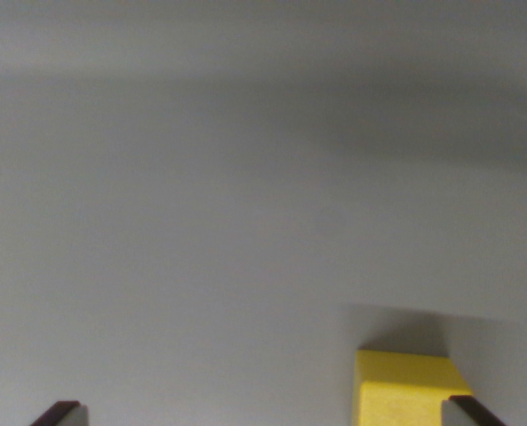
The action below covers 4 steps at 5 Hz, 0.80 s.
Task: Pick yellow cube
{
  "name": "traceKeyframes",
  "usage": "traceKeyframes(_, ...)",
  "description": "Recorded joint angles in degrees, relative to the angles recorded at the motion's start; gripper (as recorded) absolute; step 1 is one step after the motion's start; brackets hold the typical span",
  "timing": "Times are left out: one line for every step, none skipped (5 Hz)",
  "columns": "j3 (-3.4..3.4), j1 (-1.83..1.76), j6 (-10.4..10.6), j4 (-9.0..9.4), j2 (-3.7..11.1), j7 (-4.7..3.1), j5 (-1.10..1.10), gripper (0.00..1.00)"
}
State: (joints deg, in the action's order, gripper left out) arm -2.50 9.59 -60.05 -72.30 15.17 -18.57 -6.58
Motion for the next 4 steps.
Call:
traceKeyframes(-0.4,0.58,2.6,1.61,1.39,-1.5,-0.59,0.0)
traceKeyframes(-0.4,0.58,2.6,1.61,1.39,-1.5,-0.59,0.0)
traceKeyframes(-0.78,1.12,5.0,3.14,2.72,-2.92,-1.15,0.0)
traceKeyframes(-0.78,1.12,5.0,3.14,2.72,-2.92,-1.15,0.0)
